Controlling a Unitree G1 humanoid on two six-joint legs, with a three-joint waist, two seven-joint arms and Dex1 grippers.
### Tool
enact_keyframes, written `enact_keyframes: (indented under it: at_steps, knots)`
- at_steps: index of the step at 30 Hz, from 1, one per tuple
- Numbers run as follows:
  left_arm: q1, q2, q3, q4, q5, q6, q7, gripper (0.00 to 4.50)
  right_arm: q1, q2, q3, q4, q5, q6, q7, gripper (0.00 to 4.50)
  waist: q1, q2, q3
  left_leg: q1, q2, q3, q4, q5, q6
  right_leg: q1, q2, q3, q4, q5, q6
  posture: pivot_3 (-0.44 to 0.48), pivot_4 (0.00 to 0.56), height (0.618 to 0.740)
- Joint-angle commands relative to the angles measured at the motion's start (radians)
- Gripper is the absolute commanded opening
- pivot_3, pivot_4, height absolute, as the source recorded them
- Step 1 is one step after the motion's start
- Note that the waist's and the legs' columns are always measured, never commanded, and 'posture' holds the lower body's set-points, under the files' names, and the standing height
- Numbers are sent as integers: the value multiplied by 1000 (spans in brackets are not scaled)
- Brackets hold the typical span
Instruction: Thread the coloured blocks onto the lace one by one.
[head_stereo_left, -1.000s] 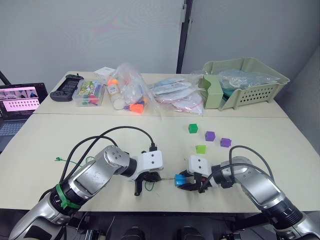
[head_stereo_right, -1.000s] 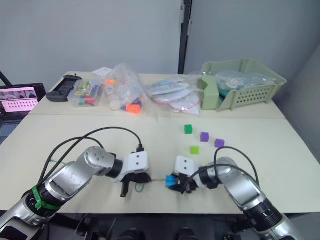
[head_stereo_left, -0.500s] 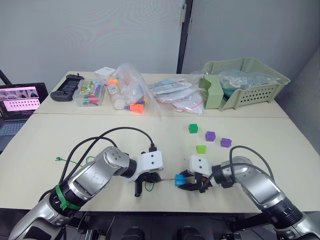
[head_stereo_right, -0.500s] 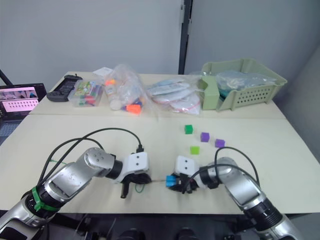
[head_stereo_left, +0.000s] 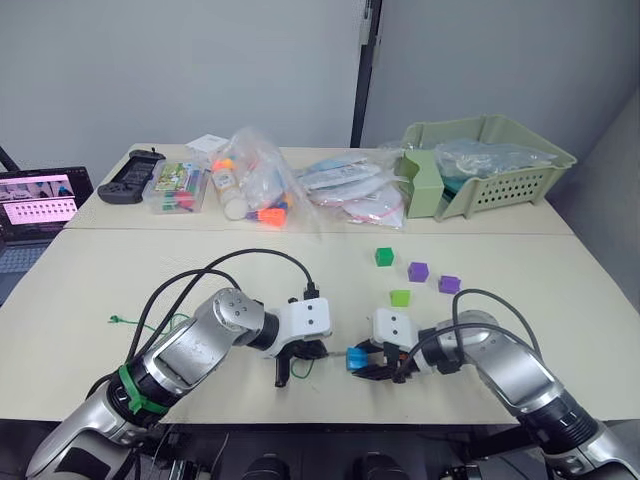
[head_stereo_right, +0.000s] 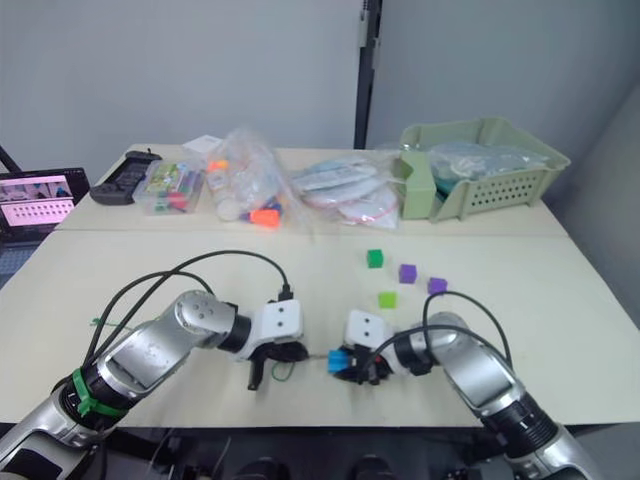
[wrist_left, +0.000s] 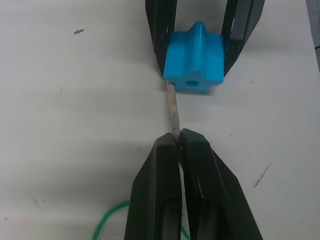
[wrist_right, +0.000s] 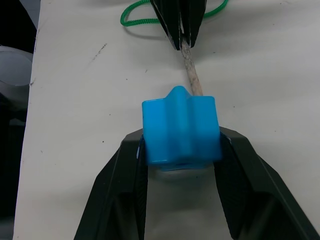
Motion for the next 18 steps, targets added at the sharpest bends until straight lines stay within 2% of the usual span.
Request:
enact_keyframes:
  at_steps: [1,6,18]
  knots:
    - [-20,-22,-14,-10,0,-38,-15,0,-1,19,33,-4,-20,14,-19,1353,0,0,0,0,0,0,0,0,0,0,0,0,0,0,0,0,150,740]
    - [-17,-36,-9,1,6,-46,-23,0,4,22,30,-15,-18,24,-23,1353,0,0,0,2,1,1,0,0,0,2,0,0,0,0,0,0,150,740]
    - [-40,-179,-37,119,17,-106,-25,0,-25,72,36,-47,-14,55,-27,1353,1,0,0,8,1,1,0,0,0,8,1,-1,-1,0,0,0,150,740]
